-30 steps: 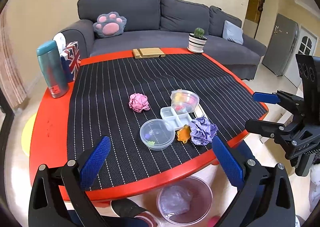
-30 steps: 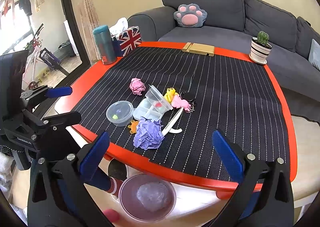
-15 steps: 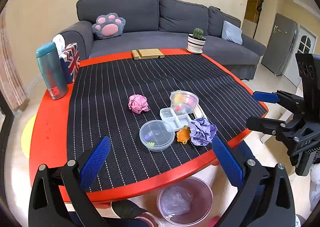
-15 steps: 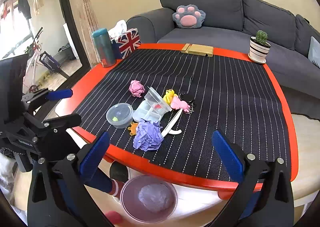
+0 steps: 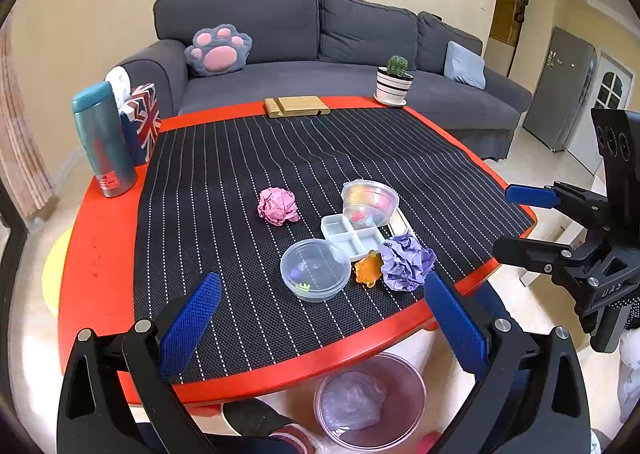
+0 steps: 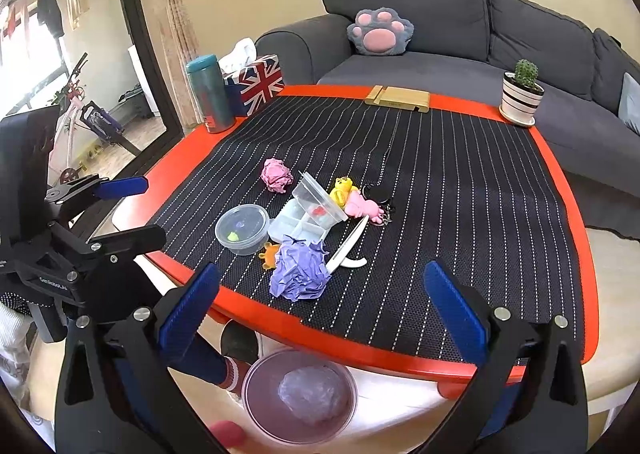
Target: Collect trash
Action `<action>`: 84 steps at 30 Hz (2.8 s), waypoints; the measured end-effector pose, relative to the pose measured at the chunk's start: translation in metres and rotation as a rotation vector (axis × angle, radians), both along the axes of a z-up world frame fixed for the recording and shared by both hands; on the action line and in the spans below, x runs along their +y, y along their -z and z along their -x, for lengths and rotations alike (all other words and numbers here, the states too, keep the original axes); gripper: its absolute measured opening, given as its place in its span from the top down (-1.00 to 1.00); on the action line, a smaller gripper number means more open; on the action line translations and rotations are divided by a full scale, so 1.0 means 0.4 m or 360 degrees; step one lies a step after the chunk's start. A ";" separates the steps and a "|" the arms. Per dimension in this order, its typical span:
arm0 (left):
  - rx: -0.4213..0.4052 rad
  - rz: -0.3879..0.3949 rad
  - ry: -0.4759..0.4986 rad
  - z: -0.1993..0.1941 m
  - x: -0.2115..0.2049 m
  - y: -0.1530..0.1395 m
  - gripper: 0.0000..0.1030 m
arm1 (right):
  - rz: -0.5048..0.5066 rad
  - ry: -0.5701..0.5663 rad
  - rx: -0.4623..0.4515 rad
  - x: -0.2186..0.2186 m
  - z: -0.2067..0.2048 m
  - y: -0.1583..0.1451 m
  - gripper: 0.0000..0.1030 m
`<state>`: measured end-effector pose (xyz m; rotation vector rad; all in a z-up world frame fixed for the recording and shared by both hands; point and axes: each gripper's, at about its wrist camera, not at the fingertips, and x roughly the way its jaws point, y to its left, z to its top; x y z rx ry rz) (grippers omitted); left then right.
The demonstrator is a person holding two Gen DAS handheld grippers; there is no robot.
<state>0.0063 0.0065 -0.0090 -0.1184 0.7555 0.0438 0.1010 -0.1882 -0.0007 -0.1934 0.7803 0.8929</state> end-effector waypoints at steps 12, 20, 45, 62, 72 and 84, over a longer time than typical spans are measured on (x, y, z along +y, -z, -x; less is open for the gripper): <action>0.0014 0.0009 0.0005 -0.006 0.001 0.007 -0.89 | 0.0028 0.0029 -0.0009 -0.001 -0.007 0.002 -0.94; 0.0031 0.0022 0.0010 -0.007 0.005 0.009 -0.89 | 0.0031 0.0018 0.0003 0.000 -0.006 0.006 -0.94; 0.0074 0.0044 -0.0012 0.002 0.024 0.036 -0.89 | 0.0356 -0.0222 0.0061 0.142 -0.045 0.102 -0.94; 0.0087 0.0064 -0.0022 0.004 0.035 0.044 -0.89 | 0.0446 -0.0300 0.0085 0.175 -0.042 0.147 0.03; 0.0089 0.0064 -0.0019 0.003 0.030 0.047 -0.89 | 0.0373 -0.0299 0.0075 0.160 -0.041 0.131 0.50; 0.0133 0.0032 0.0005 -0.022 0.031 0.050 -0.89 | 0.0166 -0.0238 0.0131 0.102 -0.043 0.054 0.52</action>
